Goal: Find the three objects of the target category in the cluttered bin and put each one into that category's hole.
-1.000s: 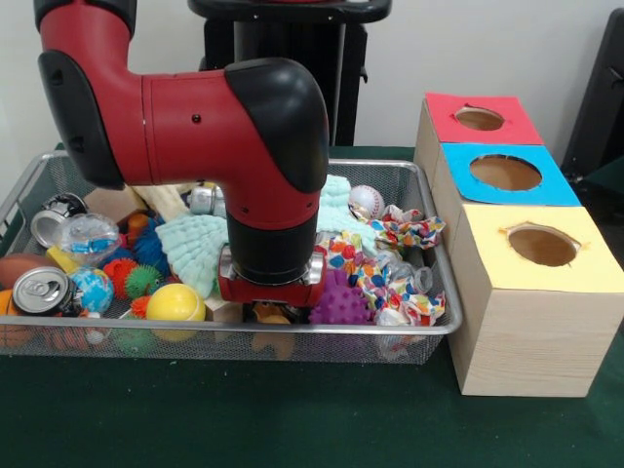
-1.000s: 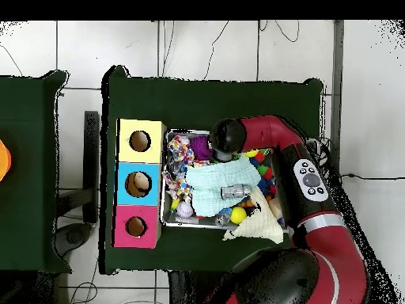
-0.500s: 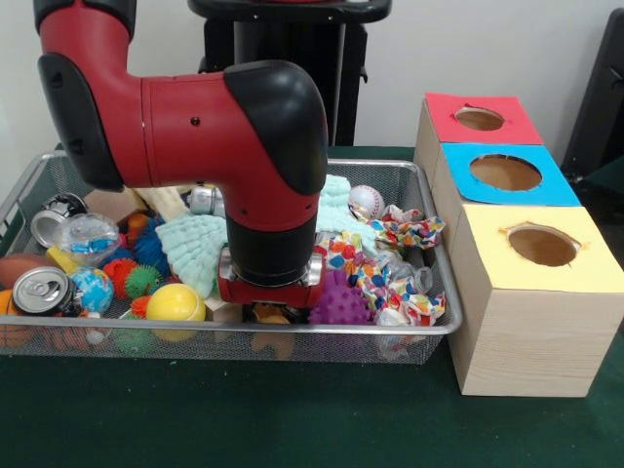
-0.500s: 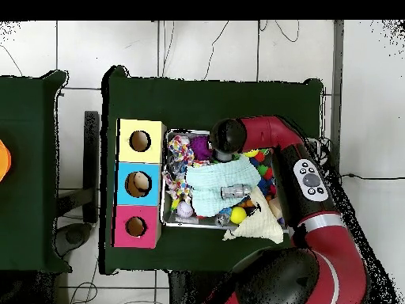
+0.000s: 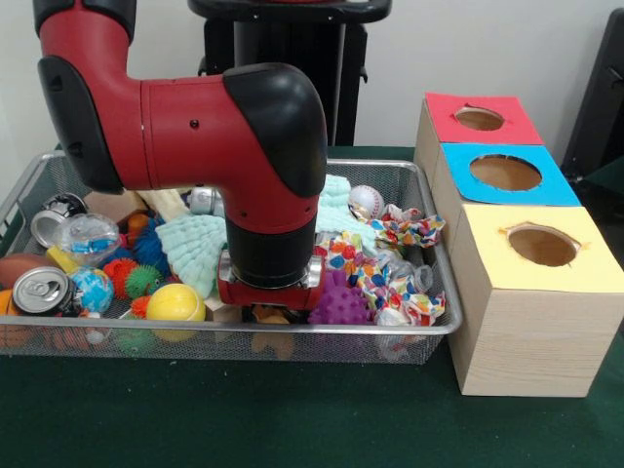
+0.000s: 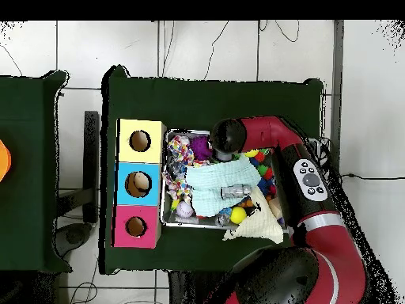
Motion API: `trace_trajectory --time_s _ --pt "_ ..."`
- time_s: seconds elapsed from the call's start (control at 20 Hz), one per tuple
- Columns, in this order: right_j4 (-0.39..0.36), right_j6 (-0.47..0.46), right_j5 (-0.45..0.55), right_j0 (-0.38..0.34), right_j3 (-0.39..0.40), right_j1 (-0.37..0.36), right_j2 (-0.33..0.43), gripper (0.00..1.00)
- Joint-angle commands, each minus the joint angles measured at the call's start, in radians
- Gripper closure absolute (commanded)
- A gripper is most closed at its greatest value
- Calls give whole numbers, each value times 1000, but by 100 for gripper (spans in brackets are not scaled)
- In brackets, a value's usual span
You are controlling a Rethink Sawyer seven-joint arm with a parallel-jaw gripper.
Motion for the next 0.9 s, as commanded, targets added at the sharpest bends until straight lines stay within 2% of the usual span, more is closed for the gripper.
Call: trace_trajectory --time_s 0.05,0.5,0.55,0.9 --pt "-6 -223 -23 -6 -10 68 25 0" --pt "-6 -218 -21 -4 -11 70 21 0" --pt "-7 -218 -21 -4 -7 68 20 100" --pt "-8 -223 -14 -1 -14 71 19 100"
